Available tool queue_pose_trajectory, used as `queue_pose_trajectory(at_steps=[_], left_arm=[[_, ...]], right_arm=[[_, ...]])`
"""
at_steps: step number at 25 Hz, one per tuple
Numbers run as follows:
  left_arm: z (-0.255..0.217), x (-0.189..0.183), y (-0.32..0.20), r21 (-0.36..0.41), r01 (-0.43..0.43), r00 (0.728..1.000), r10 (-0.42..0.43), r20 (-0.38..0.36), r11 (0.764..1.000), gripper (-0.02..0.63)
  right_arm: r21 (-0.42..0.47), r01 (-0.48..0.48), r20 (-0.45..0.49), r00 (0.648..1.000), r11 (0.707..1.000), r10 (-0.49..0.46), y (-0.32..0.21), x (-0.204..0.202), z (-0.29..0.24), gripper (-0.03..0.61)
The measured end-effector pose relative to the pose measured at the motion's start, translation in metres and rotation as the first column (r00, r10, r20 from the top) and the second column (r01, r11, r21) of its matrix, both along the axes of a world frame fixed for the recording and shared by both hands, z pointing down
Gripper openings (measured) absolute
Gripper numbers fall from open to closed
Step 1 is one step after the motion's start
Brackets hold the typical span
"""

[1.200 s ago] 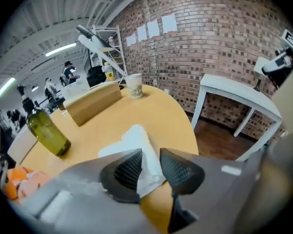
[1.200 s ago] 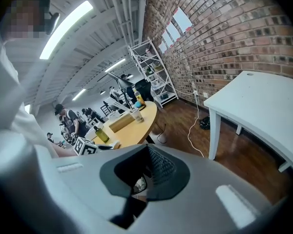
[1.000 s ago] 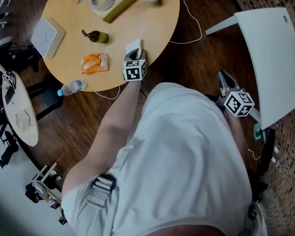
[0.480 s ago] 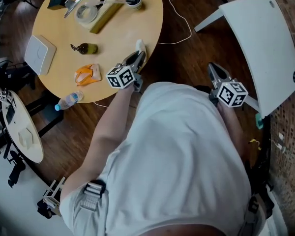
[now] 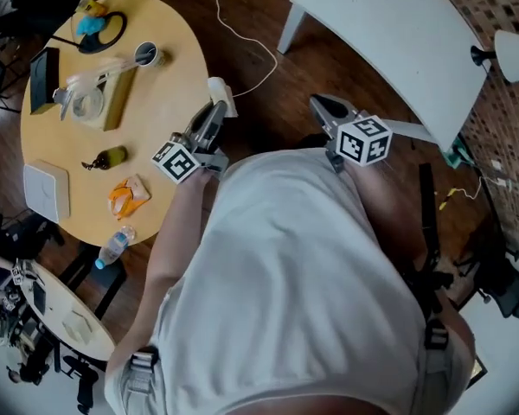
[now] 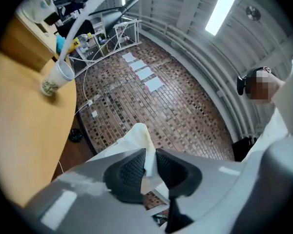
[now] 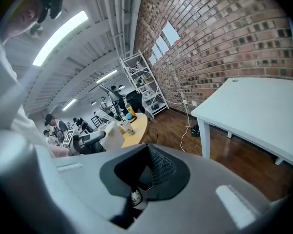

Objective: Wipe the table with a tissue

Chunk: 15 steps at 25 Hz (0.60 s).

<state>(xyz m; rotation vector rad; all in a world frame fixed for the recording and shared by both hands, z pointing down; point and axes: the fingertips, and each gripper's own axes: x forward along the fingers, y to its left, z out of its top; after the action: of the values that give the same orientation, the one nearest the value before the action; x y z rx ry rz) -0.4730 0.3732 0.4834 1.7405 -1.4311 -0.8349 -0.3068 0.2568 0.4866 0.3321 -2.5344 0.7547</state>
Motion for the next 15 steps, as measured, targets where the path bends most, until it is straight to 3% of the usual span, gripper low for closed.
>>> queue_pose_trajectory(at_steps=[3, 5, 10, 15], left_arm=[[0.005, -0.011, -0.003, -0.077, -0.037, 0.988, 0.048, 0.146, 0.996, 0.069], [0.003, -0.002, -0.016, -0.096, -0.066, 0.977, 0.084, 0.198, 0.993, 0.069], [-0.005, 0.041, -0.07, -0.085, -0.199, 0.955, 0.213, 0.208, 0.976, 0.069], [-0.005, 0.059, -0.092, -0.089, -0.259, 0.936, 0.273, 0.222, 0.962, 0.069]], right_arm=[[-0.004, -0.027, 0.036, 0.999, 1.0, 0.027, -0.002, -0.015, 0.005, 0.006], [-0.013, -0.048, 0.053, 0.997, 0.999, 0.049, -0.008, -0.011, 0.0, 0.006], [0.009, -0.156, 0.028, 0.987, 0.988, 0.155, -0.029, 0.037, -0.011, 0.006], [0.035, -0.17, 0.014, 0.985, 0.985, 0.17, -0.037, 0.054, -0.008, 0.006]])
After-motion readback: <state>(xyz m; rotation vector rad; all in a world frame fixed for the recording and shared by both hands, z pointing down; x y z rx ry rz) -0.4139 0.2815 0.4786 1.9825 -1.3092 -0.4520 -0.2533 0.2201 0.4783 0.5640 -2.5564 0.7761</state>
